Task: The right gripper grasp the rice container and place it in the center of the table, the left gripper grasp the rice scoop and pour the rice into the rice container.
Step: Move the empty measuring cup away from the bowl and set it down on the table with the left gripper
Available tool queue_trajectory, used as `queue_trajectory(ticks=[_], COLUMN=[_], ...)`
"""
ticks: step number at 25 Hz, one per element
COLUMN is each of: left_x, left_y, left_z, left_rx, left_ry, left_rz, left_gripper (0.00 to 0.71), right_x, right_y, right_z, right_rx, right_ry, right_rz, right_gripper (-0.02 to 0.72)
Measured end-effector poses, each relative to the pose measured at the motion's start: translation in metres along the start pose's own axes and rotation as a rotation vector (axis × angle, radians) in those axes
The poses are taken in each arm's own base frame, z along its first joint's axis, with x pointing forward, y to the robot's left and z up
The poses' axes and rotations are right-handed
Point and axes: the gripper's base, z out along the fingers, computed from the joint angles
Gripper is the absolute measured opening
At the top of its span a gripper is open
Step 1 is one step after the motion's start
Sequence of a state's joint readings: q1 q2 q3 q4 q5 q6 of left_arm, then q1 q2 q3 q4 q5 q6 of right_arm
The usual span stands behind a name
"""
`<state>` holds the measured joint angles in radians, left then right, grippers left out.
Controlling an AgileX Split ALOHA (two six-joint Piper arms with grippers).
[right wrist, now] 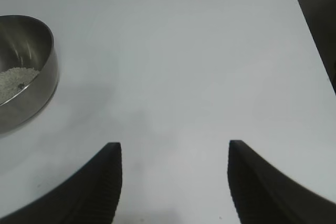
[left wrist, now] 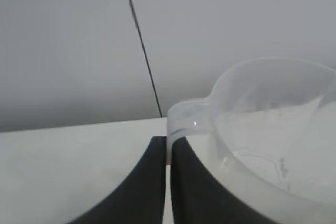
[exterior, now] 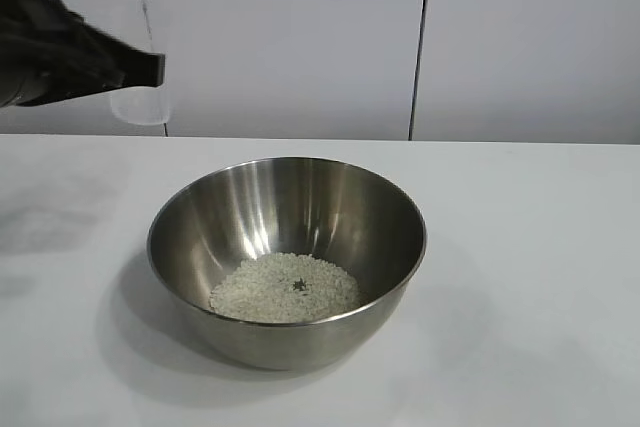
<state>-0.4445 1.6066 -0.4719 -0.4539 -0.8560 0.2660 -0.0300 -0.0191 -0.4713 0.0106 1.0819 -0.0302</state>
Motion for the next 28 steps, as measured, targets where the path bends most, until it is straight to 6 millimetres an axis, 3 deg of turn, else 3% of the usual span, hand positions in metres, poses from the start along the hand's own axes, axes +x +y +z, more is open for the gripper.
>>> queue_trajectory(ticks=[7, 10, 20, 28], left_x=[0.026, 0.041, 0.107, 0.110], left_y=[0.050, 0.061, 0.061, 0.062], left_z=[-0.014, -0.013, 0.003, 0.004], left_rx=[0.092, 0.135, 0.224, 0.219], left_ry=[-0.034, -0.005, 0.218, 0.219], left_rz=[-0.055, -0.044, 0.000, 0.030], left_gripper=[0.009, 0.009, 0.009, 0.009], right_x=[0.000, 0.000, 0.000, 0.000], right_y=[0.000, 0.000, 0.000, 0.000], right_z=[0.000, 0.000, 0.000, 0.000], right_rx=[-0.001, -0.001, -0.001, -0.001], right_ry=[0.000, 0.000, 0.000, 0.000], right_rz=[0.000, 0.000, 0.000, 0.000], right_gripper=[0.411, 0.411, 0.411, 0.411])
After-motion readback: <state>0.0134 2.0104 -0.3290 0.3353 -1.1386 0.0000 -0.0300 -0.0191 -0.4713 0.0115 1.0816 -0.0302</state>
